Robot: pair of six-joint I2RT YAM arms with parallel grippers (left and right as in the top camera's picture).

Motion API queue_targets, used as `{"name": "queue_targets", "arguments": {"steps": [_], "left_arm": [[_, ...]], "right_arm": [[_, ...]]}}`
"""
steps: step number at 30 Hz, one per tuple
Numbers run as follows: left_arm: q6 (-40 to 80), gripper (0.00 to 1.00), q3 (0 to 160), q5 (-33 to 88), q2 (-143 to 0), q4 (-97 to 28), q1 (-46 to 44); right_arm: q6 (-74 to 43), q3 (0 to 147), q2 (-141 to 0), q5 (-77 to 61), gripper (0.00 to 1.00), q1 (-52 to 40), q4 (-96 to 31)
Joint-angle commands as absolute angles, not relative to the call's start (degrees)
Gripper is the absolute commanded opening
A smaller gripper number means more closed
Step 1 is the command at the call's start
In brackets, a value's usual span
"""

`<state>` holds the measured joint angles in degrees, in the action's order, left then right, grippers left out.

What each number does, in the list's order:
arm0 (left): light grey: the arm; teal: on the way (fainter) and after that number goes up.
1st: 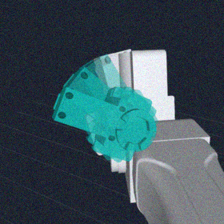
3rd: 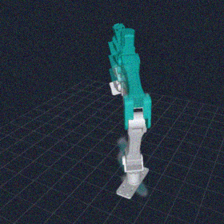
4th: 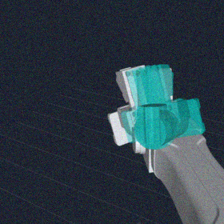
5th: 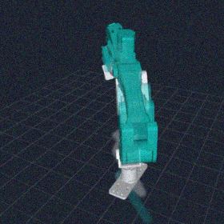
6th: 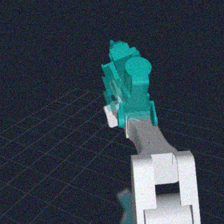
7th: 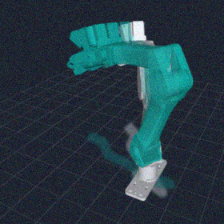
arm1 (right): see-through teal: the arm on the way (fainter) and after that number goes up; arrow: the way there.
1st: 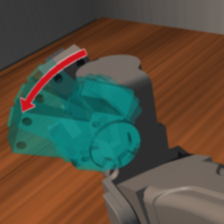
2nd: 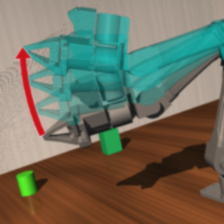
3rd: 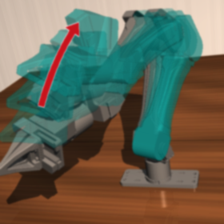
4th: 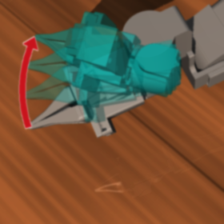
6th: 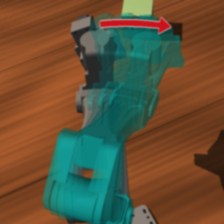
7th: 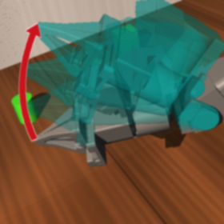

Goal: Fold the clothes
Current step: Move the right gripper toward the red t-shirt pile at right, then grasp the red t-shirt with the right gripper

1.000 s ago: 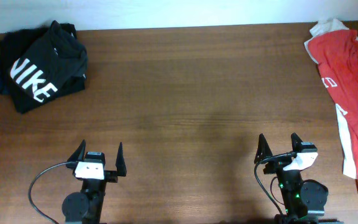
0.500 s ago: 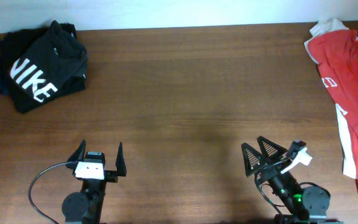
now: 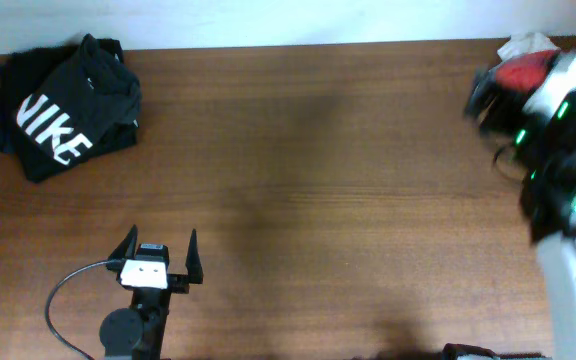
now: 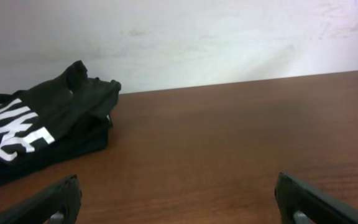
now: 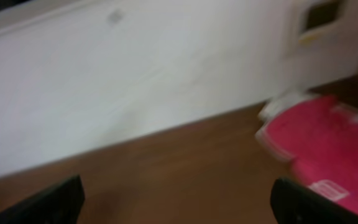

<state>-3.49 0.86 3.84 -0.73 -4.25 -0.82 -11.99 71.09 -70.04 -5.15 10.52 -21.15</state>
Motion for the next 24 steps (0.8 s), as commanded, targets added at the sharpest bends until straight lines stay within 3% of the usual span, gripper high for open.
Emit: {"name": "queue_targets", "arguments": {"steps": [1, 4, 11, 16, 19, 22, 24], "left_arm": [[-4.0, 0.99, 0.5, 3.6, -0.4, -4.4, -0.6], [-4.0, 0.99, 0.5, 3.6, -0.4, -4.4, -0.6], [-4.0, 0.99, 0.5, 3.6, -0.4, -4.4, -0.6], [-4.0, 0.99, 0.5, 3.6, -0.4, -4.4, -0.6], [-4.0, 0.99, 0.5, 3.6, -0.4, -4.4, -0.6], [-4.0, 0.99, 0.5, 3.6, -0.4, -4.4, -0.6], [-4.0, 0.99, 0.5, 3.6, -0.4, -4.4, -0.6]], "right_arm": [[-6.2, 93.4, -86.1, 0.6, 0.99, 17.8, -37.5], [-6.2, 111.3, -99.6, 2.1, 0.99, 24.6, -49.1], [1.7, 112.3, -119.3, 6.2, 0.99, 29.3, -40.8], [6.0, 112.3, -129.9, 16.8, 0.99, 29.9, -31.3], [6.9, 112.3, -134.4, 15.7, 0.99, 32.4, -30.4], [7.1, 112.3, -135.5, 3.2, 0.99, 35.6, -30.4], [7.1, 112.3, -135.7, 1.9, 0.95, 36.0, -29.9]]}}
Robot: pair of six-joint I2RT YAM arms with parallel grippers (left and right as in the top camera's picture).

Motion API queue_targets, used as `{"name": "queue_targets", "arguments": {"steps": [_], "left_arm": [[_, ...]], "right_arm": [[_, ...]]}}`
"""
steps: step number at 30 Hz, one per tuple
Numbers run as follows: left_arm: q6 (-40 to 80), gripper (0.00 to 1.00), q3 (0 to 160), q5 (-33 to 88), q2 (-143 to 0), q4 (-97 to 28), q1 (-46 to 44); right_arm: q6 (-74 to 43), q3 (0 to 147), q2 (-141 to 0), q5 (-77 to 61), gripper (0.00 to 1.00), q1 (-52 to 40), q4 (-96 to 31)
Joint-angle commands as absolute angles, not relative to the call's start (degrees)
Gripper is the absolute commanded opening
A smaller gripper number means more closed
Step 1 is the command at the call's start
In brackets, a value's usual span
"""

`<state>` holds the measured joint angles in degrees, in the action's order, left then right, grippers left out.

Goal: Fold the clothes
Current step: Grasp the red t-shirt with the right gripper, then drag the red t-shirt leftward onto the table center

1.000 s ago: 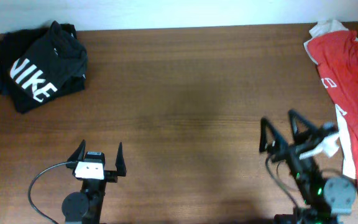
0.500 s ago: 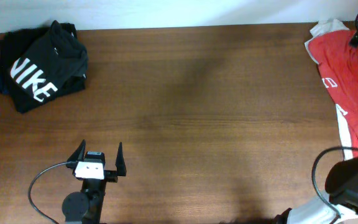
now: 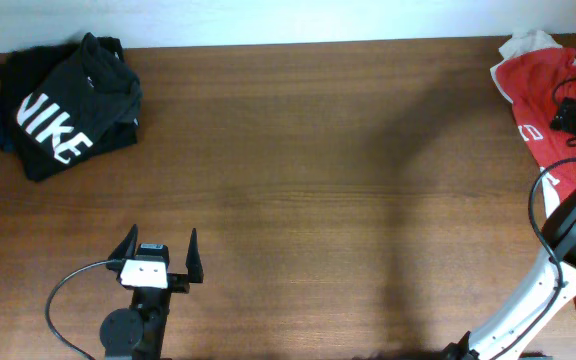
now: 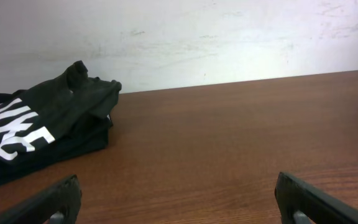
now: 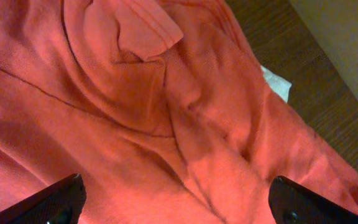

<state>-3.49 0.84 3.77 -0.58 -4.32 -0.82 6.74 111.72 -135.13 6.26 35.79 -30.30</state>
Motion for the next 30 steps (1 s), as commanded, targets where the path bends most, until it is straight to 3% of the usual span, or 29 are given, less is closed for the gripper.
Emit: {"name": "queue_targets", "arguments": {"steps": [1, 2, 5, 7, 8, 9, 12, 16, 21, 24, 27, 28, 30], "left_arm": [[-4.0, 0.99, 0.5, 3.6, -0.4, -4.4, -0.6], [-4.0, 0.99, 0.5, 3.6, -0.4, -4.4, -0.6], [-4.0, 0.99, 0.5, 3.6, -0.4, -4.4, -0.6], [-4.0, 0.99, 0.5, 3.6, -0.4, -4.4, -0.6], [-4.0, 0.99, 0.5, 3.6, -0.4, -4.4, -0.6], [-4.0, 0.99, 0.5, 3.6, -0.4, -4.4, -0.6], [-4.0, 0.99, 0.5, 3.6, -0.4, -4.4, -0.6], [-4.0, 0.99, 0.5, 3.6, -0.4, -4.4, -0.6], [-4.0, 0.99, 0.5, 3.6, -0.4, -4.4, -0.6], [-4.0, 0.99, 0.5, 3.6, -0.4, -4.4, -0.6], [-4.0, 0.99, 0.5, 3.6, -0.4, -4.4, -0.6], [-4.0, 0.99, 0.5, 3.6, -0.4, -4.4, -0.6], [-4.0, 0.99, 0.5, 3.6, -0.4, -4.4, -0.6]], "right_arm": [[7.1, 112.3, -136.2, 1.4, 0.91, 36.0, -29.6], [7.0, 112.3, -137.6, -1.1, 0.86, 36.0, -29.7], [6.6, 112.3, -139.6, -1.3, 0.84, 36.0, -28.4], [6.6, 112.3, -139.7, -1.3, 0.73, 36.0, -28.0], [6.6, 112.3, -139.9, -1.3, 0.62, 36.0, -28.1], [6.6, 112.3, -140.0, -1.3, 0.43, 36.0, -28.3], [5.1, 113.6, -139.8, -0.4, 0.07, 36.0, -30.6], [2.3, 121.8, -138.1, -1.8, 0.04, 36.0, -40.2], [1.2, 131.5, -129.4, -20.9, 0.04, 30.8, -51.7], [0.9, 131.9, -123.6, -22.5, 0.04, 18.7, -55.7], [-5.0, 131.9, -121.2, -22.6, 0.04, 0.8, -57.3], [-5.0, 131.9, -121.3, -22.7, 0.04, -10.4, -57.3], [-5.0, 131.9, -121.3, -22.7, 0.04, -19.5, -56.8]]}}
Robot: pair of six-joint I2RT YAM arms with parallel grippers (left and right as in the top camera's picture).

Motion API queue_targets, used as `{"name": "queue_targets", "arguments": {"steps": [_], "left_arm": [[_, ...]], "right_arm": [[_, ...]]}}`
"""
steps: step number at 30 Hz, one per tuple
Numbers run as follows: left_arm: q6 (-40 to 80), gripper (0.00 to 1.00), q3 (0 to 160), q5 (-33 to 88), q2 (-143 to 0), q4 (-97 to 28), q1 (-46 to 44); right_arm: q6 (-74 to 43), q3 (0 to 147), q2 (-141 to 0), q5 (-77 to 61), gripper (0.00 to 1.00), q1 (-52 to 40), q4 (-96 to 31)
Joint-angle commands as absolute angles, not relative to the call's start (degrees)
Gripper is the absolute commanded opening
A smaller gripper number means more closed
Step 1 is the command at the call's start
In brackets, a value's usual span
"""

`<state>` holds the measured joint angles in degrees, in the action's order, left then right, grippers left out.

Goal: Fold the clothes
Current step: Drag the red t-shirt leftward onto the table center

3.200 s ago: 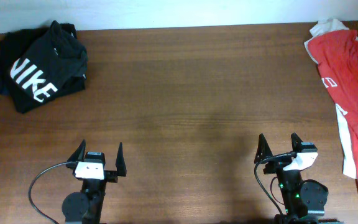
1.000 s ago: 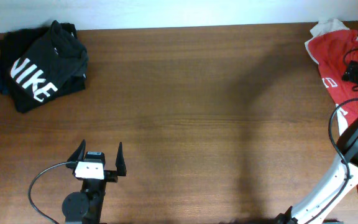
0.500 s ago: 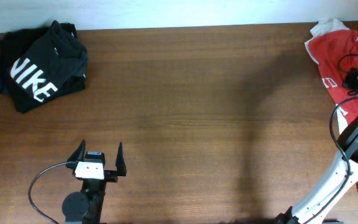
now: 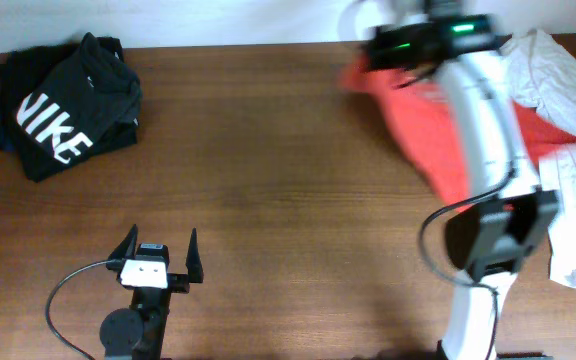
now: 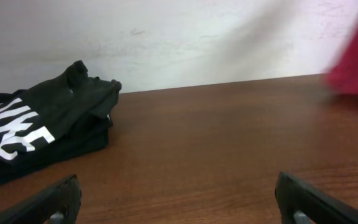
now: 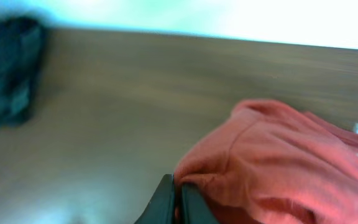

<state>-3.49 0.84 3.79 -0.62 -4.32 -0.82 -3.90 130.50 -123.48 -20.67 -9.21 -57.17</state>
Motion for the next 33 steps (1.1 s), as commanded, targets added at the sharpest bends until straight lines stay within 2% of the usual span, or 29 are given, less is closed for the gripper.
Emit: {"name": "queue_targets", "arguments": {"steps": [1, 4, 5, 8, 9, 12, 15, 19, 24, 27, 30, 33], "left_arm": [[-4.0, 0.99, 0.5, 3.6, -0.4, -4.4, -0.6], [-4.0, 0.99, 0.5, 3.6, -0.4, -4.4, -0.6], [-4.0, 0.99, 0.5, 3.6, -0.4, -4.4, -0.6], [-4.0, 0.99, 0.5, 3.6, -0.4, -4.4, -0.6], [-4.0, 0.99, 0.5, 3.6, -0.4, -4.4, -0.6], [-4.0, 0.99, 0.5, 3.6, -0.4, -4.4, -0.6], [-4.0, 0.99, 0.5, 3.6, -0.4, -4.4, -0.6], [-4.0, 0.99, 0.5, 3.6, -0.4, -4.4, -0.6], [-4.0, 0.99, 0.5, 3.6, -0.4, -4.4, -0.6], [-4.0, 0.99, 0.5, 3.6, -0.4, -4.4, -0.6], [-4.0, 0.99, 0.5, 3.6, -0.4, -4.4, -0.6], [-4.0, 0.99, 0.5, 3.6, -0.4, -4.4, -0.6]], "right_arm": [[-5.0, 131.9, -121.6, -21.3, 0.04, -26.9, -56.8], [-5.7, 131.8, -122.2, -14.2, 0.04, -38.9, -57.8], [-5.6, 131.9, -122.1, -12.7, 0.43, -40.6, -58.3], [-5.7, 132.4, -119.8, -8.9, 0.78, -38.2, -64.6], [-5.7, 132.4, -119.0, -8.4, 0.99, -36.5, -66.7], [-6.5, 132.3, -118.5, -7.0, 0.99, -29.0, -70.1], [-6.5, 131.8, -121.6, -7.0, 0.99, -26.5, -64.3], [-7.6, 131.8, -131.3, -6.8, 0.92, -27.7, -52.5], [-9.6, 131.8, -142.8, -6.8, 0.75, -27.9, -42.1], [-9.6, 131.8, -146.6, -6.7, 0.71, -28.1, -39.7], [-10.0, 131.8, -148.2, -6.5, 0.59, -28.2, -39.2], [-10.0, 131.8, -148.6, -3.0, 0.58, -28.7, -39.1]]}}
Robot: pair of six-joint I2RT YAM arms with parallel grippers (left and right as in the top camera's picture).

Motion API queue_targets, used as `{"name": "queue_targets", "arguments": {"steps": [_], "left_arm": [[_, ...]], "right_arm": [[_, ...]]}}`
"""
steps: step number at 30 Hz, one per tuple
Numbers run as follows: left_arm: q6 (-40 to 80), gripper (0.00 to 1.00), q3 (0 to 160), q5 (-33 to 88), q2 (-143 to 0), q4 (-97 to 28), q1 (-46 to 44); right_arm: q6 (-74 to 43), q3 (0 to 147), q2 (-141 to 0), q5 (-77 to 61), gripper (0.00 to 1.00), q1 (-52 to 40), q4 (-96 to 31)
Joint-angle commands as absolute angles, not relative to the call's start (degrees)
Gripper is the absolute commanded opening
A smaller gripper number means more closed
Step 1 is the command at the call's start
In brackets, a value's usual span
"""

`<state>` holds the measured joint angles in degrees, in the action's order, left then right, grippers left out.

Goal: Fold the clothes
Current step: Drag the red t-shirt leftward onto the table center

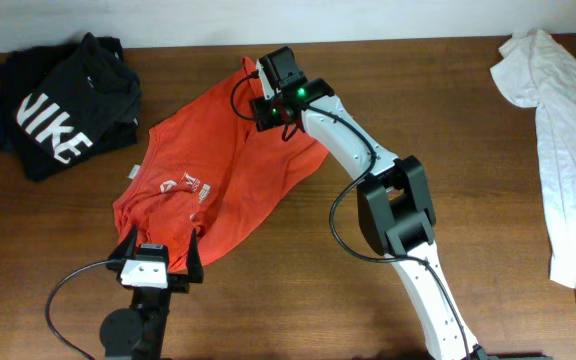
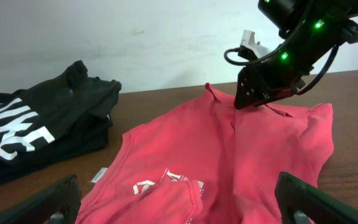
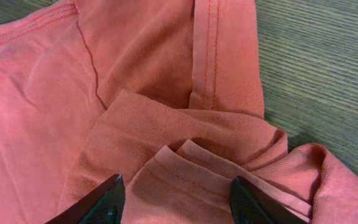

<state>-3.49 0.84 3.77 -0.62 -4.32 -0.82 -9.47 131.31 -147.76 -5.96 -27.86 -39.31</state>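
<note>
A red shirt [image 1: 218, 170] lies spread and creased on the table, left of centre, its print [image 2: 166, 183] facing up. My right gripper [image 1: 265, 110] stands open low over the collar end, and bunched red folds [image 3: 185, 168] lie between its fingers [image 3: 107, 199]. My left gripper [image 1: 159, 244] rests open at the table's front, the shirt's near edge [image 2: 166, 205] lying just ahead of it. A folded black Nike shirt [image 1: 60, 108] sits at the back left. A white shirt [image 1: 558, 130] lies at the far right.
The wooden table [image 1: 438, 200] shows bare between the red shirt and the white shirt. The right arm [image 1: 353, 150] reaches across the middle from its base at the front right. A white wall [image 2: 166, 37] runs behind the table's back edge.
My right gripper was shut on the red shirt, holding it up over the back right. Now the shirt lies flat left of centre and the gripper is open over its collar.
My right arm was first at the far right end by the red and white clothes. Then its gripper was open directly over the red shirt. Then it was shut on the shirt, lifted over the table. Now the shirt lies spread before my still left gripper.
</note>
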Motion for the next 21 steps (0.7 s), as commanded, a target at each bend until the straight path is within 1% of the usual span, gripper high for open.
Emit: {"name": "queue_targets", "arguments": {"steps": [1, 4, 5, 6, 7, 8, 9, 11, 13, 14, 15, 16, 17, 19, 21], "left_arm": [[-4.0, 0.99, 0.5, 3.6, -0.4, -4.4, -0.6], [-4.0, 0.99, 0.5, 3.6, -0.4, -4.4, -0.6], [-4.0, 0.99, 0.5, 3.6, -0.4, -4.4, -0.6], [-4.0, 0.99, 0.5, 3.6, -0.4, -4.4, -0.6], [-4.0, 0.99, 0.5, 3.6, -0.4, -4.4, -0.6], [-4.0, 0.99, 0.5, 3.6, -0.4, -4.4, -0.6], [-4.0, 0.99, 0.5, 3.6, -0.4, -4.4, -0.6], [-4.0, 0.99, 0.5, 3.6, -0.4, -4.4, -0.6], [-4.0, 0.99, 0.5, 3.6, -0.4, -4.4, -0.6], [-4.0, 0.99, 0.5, 3.6, -0.4, -4.4, -0.6], [-4.0, 0.99, 0.5, 3.6, -0.4, -4.4, -0.6], [-4.0, 0.99, 0.5, 3.6, -0.4, -4.4, -0.6], [-4.0, 0.99, 0.5, 3.6, -0.4, -4.4, -0.6], [-4.0, 0.99, 0.5, 3.6, -0.4, -4.4, -0.6], [-4.0, 0.99, 0.5, 3.6, -0.4, -4.4, -0.6]], "right_arm": [[-10.0, 131.8, -148.6, -2.0, 0.58, -29.3, -39.1], [-12.8, 131.8, -149.0, 2.9, 0.59, -30.8, -38.4], [-13.0, 131.8, -149.3, 2.9, 0.60, -30.9, -38.1], [-13.5, 131.8, -149.4, 3.1, 0.63, -31.1, -37.9], [-14.3, 131.8, -149.6, 3.6, 0.63, -31.3, -37.5], [-14.5, 131.8, -149.6, 4.6, 0.54, -31.3, -37.4], [-15.8, 131.8, -149.6, 6.9, 0.38, -31.2, -37.9], [-15.8, 131.8, -149.6, 7.0, 0.30, -31.1, -37.8], [-15.8, 131.8, -149.6, 6.9, 0.09, -31.1, -37.5], [-15.8, 131.8, -149.6, 6.9, 0.04, -31.1, -37.5], [-15.8, 131.8, -149.6, 6.9, 0.04, -31.1, -37.4], [-15.8, 131.9, -149.6, 6.4, 0.14, -31.1, -37.2], [-15.8, 132.2, -149.6, 6.0, 0.42, -31.1, -37.2], [-17.4, 133.1, -149.6, 5.6, 0.53, -31.2, -37.1], [-18.6, 133.1, -149.6, 4.8, 0.54, -31.2, -37.1]]}}
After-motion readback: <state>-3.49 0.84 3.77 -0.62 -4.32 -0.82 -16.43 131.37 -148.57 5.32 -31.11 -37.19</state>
